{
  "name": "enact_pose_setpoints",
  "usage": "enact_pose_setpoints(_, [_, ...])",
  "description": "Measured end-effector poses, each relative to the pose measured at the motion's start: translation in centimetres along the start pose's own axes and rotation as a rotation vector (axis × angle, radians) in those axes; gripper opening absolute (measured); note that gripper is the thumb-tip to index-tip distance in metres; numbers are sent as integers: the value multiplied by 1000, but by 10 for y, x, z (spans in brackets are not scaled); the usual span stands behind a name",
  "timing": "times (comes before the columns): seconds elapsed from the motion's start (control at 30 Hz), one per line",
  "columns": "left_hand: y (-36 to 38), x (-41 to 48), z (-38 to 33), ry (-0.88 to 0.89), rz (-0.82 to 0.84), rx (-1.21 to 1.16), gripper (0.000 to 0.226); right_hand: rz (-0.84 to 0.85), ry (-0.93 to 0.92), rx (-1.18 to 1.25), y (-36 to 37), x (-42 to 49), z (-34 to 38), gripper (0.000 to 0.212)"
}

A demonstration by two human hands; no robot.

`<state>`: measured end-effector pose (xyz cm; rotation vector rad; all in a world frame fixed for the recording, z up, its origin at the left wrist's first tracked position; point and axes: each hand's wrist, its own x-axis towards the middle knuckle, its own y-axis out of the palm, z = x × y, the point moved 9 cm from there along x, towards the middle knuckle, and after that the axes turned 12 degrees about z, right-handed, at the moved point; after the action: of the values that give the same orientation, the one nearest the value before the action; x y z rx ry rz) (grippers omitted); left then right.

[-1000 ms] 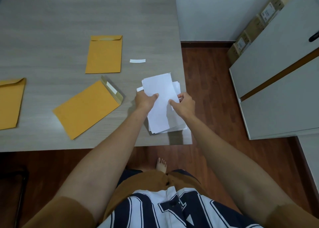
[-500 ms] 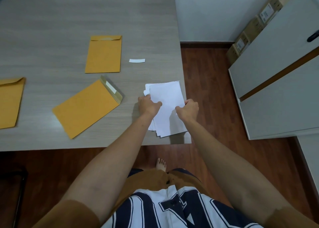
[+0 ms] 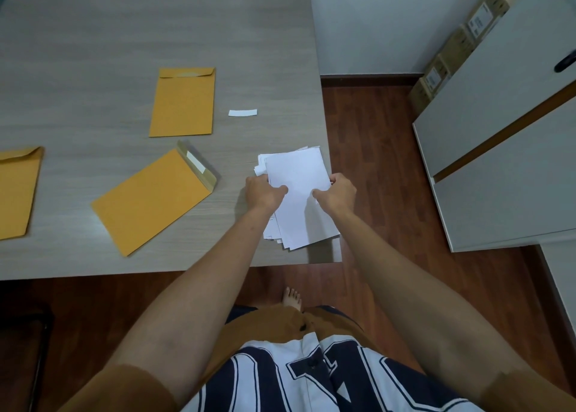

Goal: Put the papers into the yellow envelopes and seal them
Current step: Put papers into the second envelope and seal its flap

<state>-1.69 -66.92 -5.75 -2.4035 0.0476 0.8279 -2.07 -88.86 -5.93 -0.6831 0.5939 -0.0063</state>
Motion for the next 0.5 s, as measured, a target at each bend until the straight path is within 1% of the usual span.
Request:
enact_pose_setpoints(0.1, [1, 1, 2, -14, -1, 5, 22, -26, -49, -41, -4, -1, 7, 33])
enact_pose_setpoints(0.33, [0, 1, 2, -13, -12, -14, 19, -46, -67, -127, -5, -5, 16, 32])
enact_pose_setpoints(0.5, [0, 2, 2, 1, -7, -7, 22, 7, -41, -174, 0, -1, 18, 34])
